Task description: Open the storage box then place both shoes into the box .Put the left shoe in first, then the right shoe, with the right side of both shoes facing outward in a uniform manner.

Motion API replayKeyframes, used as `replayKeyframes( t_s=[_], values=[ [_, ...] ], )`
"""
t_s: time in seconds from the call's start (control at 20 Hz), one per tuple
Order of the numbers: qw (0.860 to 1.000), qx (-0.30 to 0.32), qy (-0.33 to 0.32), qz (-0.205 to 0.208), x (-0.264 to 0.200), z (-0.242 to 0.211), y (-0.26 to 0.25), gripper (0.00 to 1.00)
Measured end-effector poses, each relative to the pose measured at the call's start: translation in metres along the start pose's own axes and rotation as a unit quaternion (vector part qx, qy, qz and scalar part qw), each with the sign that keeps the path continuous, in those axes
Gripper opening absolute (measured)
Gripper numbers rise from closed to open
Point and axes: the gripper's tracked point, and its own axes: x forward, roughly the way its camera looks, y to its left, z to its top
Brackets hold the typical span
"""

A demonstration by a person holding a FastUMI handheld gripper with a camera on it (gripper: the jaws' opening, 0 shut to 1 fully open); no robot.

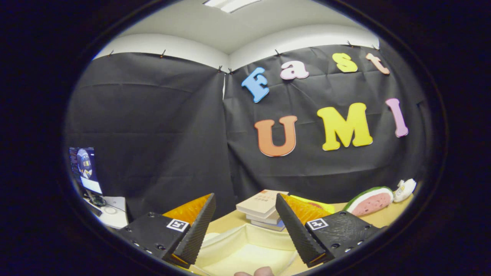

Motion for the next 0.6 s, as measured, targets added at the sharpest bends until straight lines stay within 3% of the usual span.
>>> replayKeyframes(
  t_s=[0.6],
  values=[
    [0.991, -0.047, -0.014, -0.121, -0.109, -0.008, -0.129, 0.95]
  ],
)
